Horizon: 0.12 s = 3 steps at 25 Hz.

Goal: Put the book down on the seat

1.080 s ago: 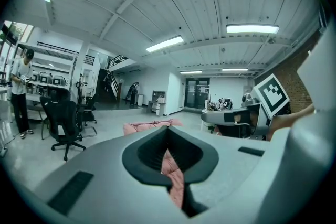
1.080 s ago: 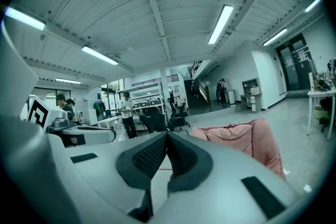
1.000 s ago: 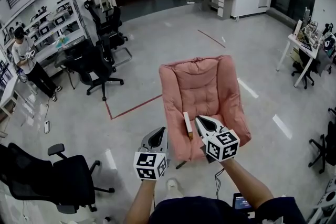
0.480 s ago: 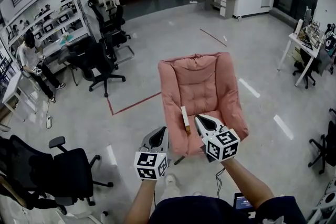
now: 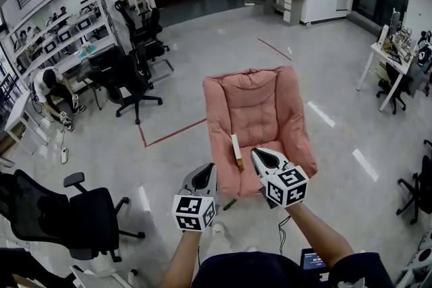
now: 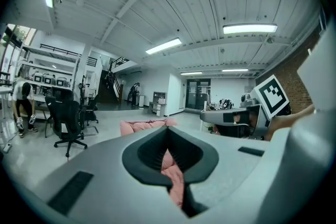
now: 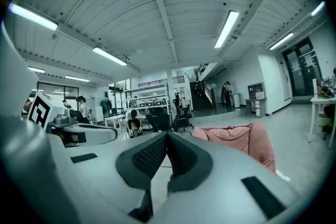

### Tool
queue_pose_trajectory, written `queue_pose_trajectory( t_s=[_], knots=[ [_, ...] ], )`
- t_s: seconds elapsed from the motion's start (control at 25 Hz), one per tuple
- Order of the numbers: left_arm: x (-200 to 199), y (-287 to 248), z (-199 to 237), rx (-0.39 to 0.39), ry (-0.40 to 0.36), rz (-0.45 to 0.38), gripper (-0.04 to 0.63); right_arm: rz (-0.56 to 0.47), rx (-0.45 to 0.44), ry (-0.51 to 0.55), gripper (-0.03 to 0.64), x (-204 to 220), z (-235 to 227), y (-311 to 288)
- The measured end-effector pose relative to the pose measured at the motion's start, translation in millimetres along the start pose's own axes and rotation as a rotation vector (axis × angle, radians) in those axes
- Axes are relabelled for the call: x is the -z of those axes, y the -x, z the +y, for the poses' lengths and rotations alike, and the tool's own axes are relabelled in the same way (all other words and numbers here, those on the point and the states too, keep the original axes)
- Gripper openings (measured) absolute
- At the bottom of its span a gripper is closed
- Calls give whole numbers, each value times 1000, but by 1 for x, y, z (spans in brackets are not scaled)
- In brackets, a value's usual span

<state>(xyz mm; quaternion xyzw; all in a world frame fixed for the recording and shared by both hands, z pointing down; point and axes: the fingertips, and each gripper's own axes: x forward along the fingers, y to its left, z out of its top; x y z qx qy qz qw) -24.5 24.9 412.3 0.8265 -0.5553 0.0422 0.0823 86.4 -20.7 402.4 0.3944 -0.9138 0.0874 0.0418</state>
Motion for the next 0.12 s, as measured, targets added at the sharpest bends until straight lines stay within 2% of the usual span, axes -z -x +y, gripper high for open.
queue_pose_trajectory(
  t_s=[0.12],
  knots=[
    [3,3,-8,-2,0,1,5,0,3,3,20,3,-3,9]
  ],
)
